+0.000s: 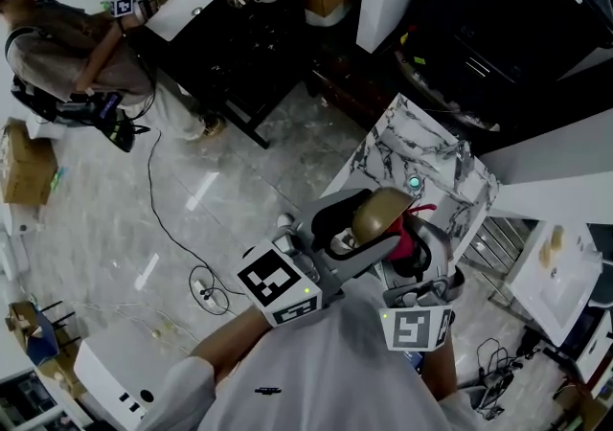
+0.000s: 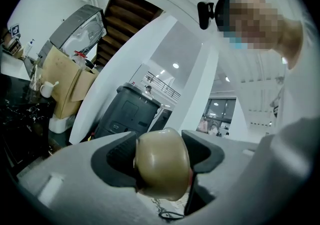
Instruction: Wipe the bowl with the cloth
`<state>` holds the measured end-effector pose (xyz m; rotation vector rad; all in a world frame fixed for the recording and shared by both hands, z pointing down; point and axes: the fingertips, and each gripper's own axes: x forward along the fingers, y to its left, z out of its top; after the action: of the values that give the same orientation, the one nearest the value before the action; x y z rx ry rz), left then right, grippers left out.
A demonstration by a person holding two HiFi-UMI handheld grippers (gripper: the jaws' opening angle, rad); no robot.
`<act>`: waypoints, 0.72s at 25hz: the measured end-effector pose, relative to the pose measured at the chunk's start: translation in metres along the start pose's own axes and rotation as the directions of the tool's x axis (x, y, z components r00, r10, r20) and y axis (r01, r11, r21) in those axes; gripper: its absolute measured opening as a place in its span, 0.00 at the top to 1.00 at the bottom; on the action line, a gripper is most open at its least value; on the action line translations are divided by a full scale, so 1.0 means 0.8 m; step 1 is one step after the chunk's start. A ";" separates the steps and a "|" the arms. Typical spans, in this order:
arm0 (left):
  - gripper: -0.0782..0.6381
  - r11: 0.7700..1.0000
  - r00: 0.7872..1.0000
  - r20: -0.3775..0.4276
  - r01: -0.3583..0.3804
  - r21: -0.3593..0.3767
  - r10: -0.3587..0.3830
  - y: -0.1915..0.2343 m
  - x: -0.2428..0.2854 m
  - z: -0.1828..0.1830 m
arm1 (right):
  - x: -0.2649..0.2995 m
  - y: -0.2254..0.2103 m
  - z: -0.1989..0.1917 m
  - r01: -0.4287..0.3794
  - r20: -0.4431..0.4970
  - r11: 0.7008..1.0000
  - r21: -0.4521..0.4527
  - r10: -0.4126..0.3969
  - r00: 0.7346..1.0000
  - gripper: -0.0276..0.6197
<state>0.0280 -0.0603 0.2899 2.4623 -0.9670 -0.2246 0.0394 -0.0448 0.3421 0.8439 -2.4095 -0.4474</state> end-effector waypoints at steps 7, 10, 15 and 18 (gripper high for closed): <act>0.49 1.000 1.000 -0.011 -0.002 -0.030 0.001 0.001 0.002 -0.012 | -0.005 0.021 0.008 -0.069 0.082 0.997 0.043 0.065 0.995 0.72; 0.49 0.998 1.000 -0.015 0.010 -0.064 -0.011 -0.002 0.003 -0.019 | -0.008 0.020 0.010 -0.087 0.114 0.992 0.089 0.077 0.990 0.72; 0.49 0.996 0.998 -0.025 0.055 -0.076 -0.057 -0.013 0.010 -0.023 | -0.015 -0.001 0.015 -0.008 0.164 0.996 0.087 -0.007 0.987 0.72; 0.49 0.997 0.999 -0.014 0.049 -0.067 -0.050 -0.018 0.012 -0.023 | -0.019 -0.013 0.014 0.047 0.164 0.996 0.069 -0.058 0.985 0.72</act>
<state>0.0493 -0.0508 0.2993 2.4250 -0.8785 -0.2496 0.0478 -0.0419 0.3227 0.9341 -2.5710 -0.4785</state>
